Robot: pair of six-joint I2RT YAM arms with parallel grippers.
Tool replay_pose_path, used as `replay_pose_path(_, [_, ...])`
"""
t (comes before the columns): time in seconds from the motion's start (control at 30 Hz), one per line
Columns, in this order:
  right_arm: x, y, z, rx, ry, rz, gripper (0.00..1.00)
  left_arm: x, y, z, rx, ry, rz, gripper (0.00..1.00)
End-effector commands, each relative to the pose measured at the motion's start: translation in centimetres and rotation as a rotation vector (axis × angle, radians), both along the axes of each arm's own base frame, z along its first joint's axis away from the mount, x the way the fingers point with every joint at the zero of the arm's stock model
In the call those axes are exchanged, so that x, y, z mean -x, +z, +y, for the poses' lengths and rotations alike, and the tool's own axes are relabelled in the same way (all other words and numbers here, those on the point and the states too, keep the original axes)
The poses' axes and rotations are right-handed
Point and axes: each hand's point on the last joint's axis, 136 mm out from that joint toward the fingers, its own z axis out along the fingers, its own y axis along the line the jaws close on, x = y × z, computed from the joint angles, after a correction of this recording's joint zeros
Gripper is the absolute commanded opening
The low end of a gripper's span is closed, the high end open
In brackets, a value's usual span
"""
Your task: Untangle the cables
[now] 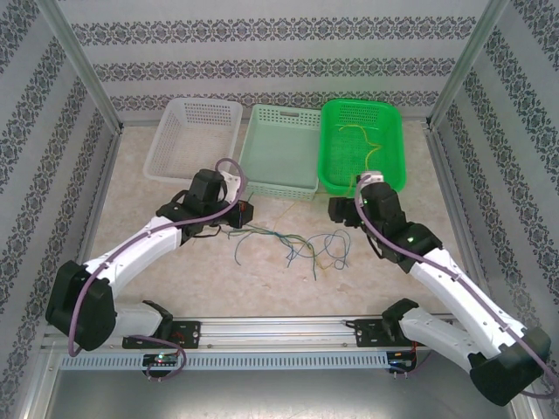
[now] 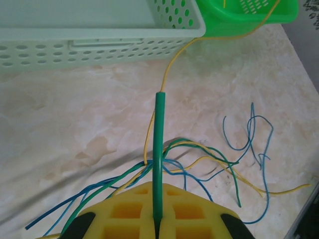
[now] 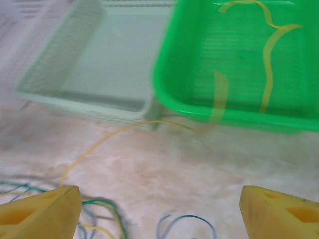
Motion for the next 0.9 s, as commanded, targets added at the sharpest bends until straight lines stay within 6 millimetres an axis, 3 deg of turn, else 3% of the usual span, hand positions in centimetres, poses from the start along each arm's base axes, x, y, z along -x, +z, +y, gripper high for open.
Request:
replay_pose_path(0.0, [0.7, -0.9, 4.7, 0.072, 0.211, 0.007, 0.83, -1.5, 3.5, -1.3, 0.093, -0.022, -0.082, 0.00])
replay_pose_path(0.1, [1.9, -3.3, 8.3, 0.098, 0.348, 0.087, 0.82, -1.7, 4.3, -1.6, 0.108, -0.035, -0.087, 0.00])
replay_pose_path(0.2, [2.5, -4.5, 10.9, 0.116, 0.430, 0.093, 0.82, -1.6, 4.7, -1.6, 0.104, -0.043, -0.086, 0.00])
replay_pose_path(0.4, [2.0, -9.1, 13.5, 0.175, 0.502, 0.218, 0.75, -1.1, 5.8, -2.0, 0.139, -0.062, -0.091, 0.00])
replay_pose_path(0.6, [1.4, -13.6, 14.4, 0.238, 0.526, 0.324, 0.56, -0.6, 7.7, -1.5, 0.167, -0.055, -0.127, 0.00])
replay_pose_path(0.73, [2.5, -15.4, 15.1, 0.178, 0.557, 0.399, 0.43, -0.9, 9.0, -0.5, 0.192, -0.014, -0.158, 0.00])
replay_pose_path(0.87, [3.0, -16.5, 13.8, 0.189, 0.506, 0.420, 0.15, -1.3, 9.8, 0.1, 0.219, 0.015, -0.176, 0.00])
